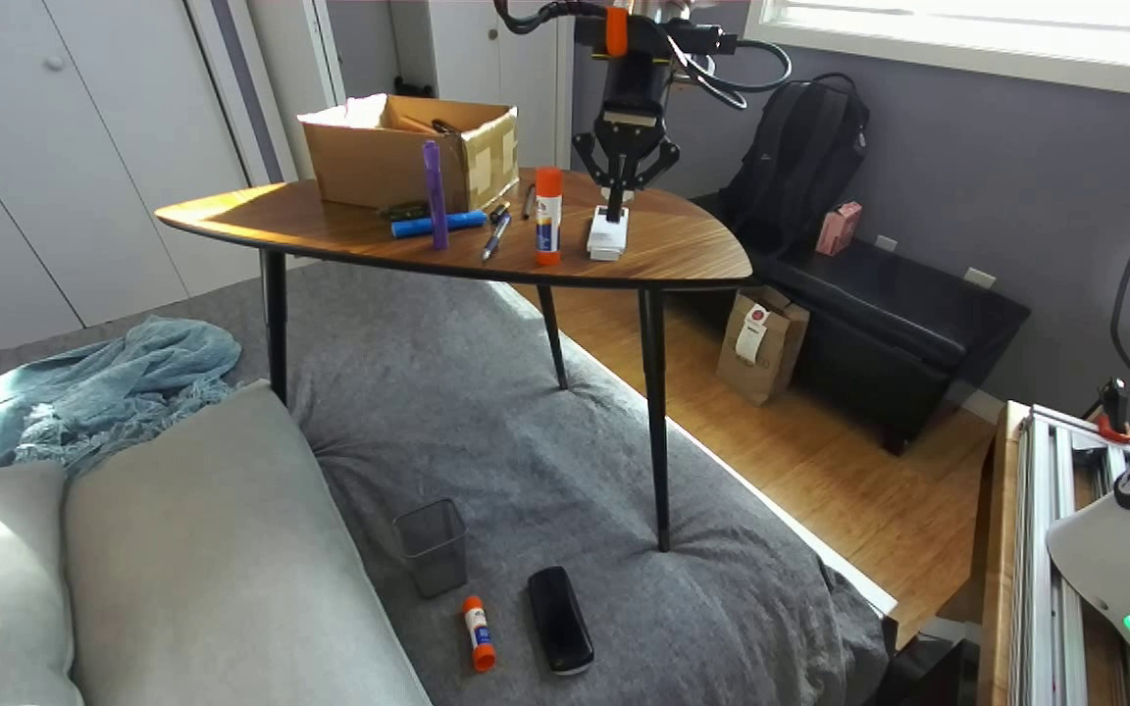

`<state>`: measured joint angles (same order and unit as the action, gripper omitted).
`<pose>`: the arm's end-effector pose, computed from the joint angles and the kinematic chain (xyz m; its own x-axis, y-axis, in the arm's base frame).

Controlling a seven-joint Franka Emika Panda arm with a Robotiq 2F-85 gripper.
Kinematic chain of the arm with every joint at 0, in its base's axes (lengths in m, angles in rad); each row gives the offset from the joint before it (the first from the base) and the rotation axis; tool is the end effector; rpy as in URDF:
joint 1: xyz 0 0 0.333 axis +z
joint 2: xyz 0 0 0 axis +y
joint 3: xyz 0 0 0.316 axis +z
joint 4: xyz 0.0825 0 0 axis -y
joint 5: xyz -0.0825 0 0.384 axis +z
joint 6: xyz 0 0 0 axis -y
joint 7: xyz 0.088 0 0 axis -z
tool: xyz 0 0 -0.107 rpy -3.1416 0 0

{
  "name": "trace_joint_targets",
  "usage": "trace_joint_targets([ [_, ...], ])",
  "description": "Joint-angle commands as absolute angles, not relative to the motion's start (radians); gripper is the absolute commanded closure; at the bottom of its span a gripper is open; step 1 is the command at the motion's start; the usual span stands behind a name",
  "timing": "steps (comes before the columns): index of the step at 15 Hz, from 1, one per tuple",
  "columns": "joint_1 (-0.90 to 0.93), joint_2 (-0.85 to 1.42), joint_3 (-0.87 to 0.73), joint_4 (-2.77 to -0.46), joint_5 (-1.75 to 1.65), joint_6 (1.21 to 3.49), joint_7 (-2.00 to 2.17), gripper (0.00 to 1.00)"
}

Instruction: Push a button on the white remote control five times

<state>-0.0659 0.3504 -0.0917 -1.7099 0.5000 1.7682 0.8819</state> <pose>0.6215 -0.0514 0.3749 0.3092 -0.8095 -0.4991 -0.9373 -0.3481 -0.0162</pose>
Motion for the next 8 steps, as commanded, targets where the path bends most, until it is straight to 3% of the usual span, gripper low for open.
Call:
trace_joint_targets([
  [1,-0.058,0.369,-0.092,-1.686,0.477,1.78,0.914,1.0],
  [8,-0.057,0.38,-0.091,-1.686,0.478,1.788,0.912,1.0],
])
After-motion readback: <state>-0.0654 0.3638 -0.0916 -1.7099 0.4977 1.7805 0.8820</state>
